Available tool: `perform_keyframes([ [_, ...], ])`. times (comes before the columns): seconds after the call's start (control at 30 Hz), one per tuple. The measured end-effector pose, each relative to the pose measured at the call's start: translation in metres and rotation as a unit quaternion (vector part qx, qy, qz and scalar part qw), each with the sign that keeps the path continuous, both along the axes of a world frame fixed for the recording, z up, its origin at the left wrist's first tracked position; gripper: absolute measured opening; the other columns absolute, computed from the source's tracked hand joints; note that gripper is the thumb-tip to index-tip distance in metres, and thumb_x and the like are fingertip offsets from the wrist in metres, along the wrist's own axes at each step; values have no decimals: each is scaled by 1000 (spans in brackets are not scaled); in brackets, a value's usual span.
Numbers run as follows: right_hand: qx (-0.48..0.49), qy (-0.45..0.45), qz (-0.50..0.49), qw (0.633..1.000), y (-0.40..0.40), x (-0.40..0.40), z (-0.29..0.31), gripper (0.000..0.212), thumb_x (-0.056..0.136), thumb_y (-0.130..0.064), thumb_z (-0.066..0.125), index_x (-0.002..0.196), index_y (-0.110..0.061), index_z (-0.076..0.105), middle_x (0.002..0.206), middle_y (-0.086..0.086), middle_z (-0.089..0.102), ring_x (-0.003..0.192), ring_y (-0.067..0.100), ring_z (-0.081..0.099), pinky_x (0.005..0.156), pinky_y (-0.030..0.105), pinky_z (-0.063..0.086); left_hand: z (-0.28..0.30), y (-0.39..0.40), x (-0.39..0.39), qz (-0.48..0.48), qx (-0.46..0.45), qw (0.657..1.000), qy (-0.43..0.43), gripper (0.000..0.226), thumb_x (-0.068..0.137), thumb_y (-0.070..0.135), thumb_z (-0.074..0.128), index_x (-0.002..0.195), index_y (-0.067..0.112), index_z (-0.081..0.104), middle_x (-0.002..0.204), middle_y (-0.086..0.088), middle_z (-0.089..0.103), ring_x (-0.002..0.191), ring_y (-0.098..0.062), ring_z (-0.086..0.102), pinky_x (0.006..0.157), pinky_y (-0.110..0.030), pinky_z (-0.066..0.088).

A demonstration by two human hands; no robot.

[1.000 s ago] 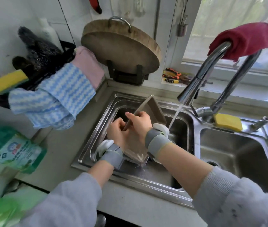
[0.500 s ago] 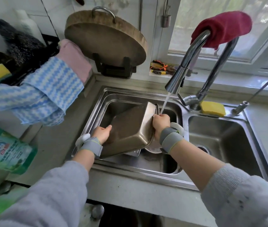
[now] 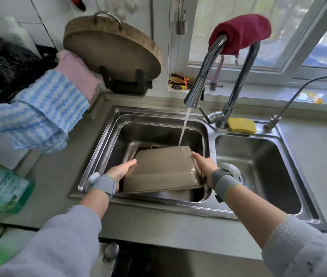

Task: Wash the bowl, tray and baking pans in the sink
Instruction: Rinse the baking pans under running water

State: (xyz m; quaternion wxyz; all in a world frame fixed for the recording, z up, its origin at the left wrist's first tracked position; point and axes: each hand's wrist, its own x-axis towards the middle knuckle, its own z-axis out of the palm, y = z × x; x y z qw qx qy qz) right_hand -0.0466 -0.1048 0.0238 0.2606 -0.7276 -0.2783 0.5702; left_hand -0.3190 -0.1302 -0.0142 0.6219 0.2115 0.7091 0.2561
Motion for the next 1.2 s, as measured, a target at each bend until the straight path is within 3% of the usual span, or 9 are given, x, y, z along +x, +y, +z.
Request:
perform_keyframes([
  [0.33,107,59,33,992,-23,41,24,54,68,-40,81,103,-2,63,93,11,70,73,21,66,55,26,48,44,-32,45,97,78,992,-13,97,33,58,88,115,12,67,108,-10,71,98,-28,68,92,-48,52],
  [0.47,-56,125,67,988,-61,47,11,21,89,-28,64,81,-12,53,57,4,59,45,14,58,34,15,41,56,-61,64,56,28,997,40,60,74,41,76,119,5,62,91,-11,66,78,-24,62,71,-32,54],
  [0.57,-4,143,24,989,-61,50,19,35,79,-28,75,100,-3,61,79,8,67,63,19,64,49,25,52,77,-60,69,83,71,992,59,51,78,36,74,116,5,61,97,-12,65,74,-22,60,58,-28,49],
  [0.63,58,131,3,990,-56,54,31,55,70,-32,82,109,1,61,98,11,69,81,24,66,63,31,54,90,-56,70,101,123,986,44,54,72,41,78,111,9,59,99,-10,65,80,-22,63,68,-32,54],
  [0.73,30,96,8,995,-71,63,37,37,76,-29,78,98,-4,61,85,9,66,59,19,64,49,23,49,88,-68,78,44,67,996,28,62,69,47,79,117,10,61,102,-11,67,92,-25,64,86,-37,53],
  [0.83,-8,113,7,994,-81,68,32,26,80,-26,74,92,-7,59,78,7,62,48,17,61,42,21,46,85,-80,90,5,53,999,6,23,84,31,68,98,14,64,77,-8,62,73,-22,59,79,-33,50],
  [1.03,43,83,4,996,-82,72,37,34,78,-26,76,99,-3,63,80,9,66,54,18,61,41,21,49,84,-82,89,10,57,997,-41,23,86,33,66,91,11,67,62,-7,70,68,-21,63,68,-32,53],
  [1.1,-21,113,7,993,-95,70,33,20,84,-25,70,91,-9,59,69,5,63,46,16,59,35,17,45,83,-84,93,-17,30,999,-14,25,87,34,64,98,12,63,70,-10,66,70,-22,57,69,-32,48],
  [1.2,57,121,-43,990,-88,75,37,44,74,-26,80,105,0,62,86,11,70,64,21,67,52,29,55,99,-71,89,-13,89,996,-7,38,82,34,70,110,8,62,93,-12,66,82,-25,62,68,-32,52],
])
